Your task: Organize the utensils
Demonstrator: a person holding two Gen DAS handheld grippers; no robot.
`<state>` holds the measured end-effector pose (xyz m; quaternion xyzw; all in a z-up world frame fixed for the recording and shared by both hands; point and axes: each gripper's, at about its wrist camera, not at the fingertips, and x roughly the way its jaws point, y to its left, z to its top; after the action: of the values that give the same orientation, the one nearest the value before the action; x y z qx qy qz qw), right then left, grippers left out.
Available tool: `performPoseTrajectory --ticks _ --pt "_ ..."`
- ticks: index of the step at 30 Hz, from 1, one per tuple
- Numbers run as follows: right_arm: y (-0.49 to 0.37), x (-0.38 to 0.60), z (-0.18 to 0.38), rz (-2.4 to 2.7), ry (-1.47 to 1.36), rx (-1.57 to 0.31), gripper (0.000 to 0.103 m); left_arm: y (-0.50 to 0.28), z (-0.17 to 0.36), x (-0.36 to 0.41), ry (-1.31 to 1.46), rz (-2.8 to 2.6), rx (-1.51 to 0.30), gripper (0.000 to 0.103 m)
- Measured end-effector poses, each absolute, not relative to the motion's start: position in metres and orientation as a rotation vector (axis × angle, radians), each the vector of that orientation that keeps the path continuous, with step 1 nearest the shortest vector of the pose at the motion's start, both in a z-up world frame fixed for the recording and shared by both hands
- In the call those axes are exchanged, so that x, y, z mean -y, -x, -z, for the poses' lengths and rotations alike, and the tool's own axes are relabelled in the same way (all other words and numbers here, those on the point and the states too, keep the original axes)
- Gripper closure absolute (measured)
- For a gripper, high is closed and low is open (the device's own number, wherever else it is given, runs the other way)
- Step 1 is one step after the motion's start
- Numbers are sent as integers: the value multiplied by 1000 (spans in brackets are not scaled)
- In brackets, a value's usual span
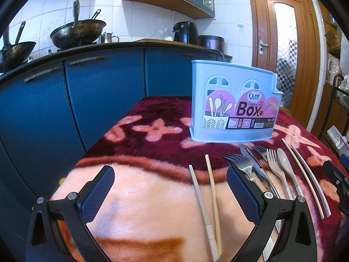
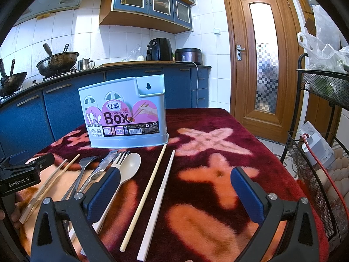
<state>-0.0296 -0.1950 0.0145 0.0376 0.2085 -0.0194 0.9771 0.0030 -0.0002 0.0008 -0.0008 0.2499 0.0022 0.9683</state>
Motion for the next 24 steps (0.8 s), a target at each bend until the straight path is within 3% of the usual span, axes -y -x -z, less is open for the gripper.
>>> performPoseTrajectory --ticks 15,21,24 --pt "14 204 -13 10 -126 -548 0 -7 -2 -4 26 43 -574 1" --pt "1 210 -13 -27 -140 -653 10 -17 -2 -2 24 88 -651 2" --pt "-7 211 -13 -38 -134 -705 15 -24 -1 -3 11 101 -701 11"
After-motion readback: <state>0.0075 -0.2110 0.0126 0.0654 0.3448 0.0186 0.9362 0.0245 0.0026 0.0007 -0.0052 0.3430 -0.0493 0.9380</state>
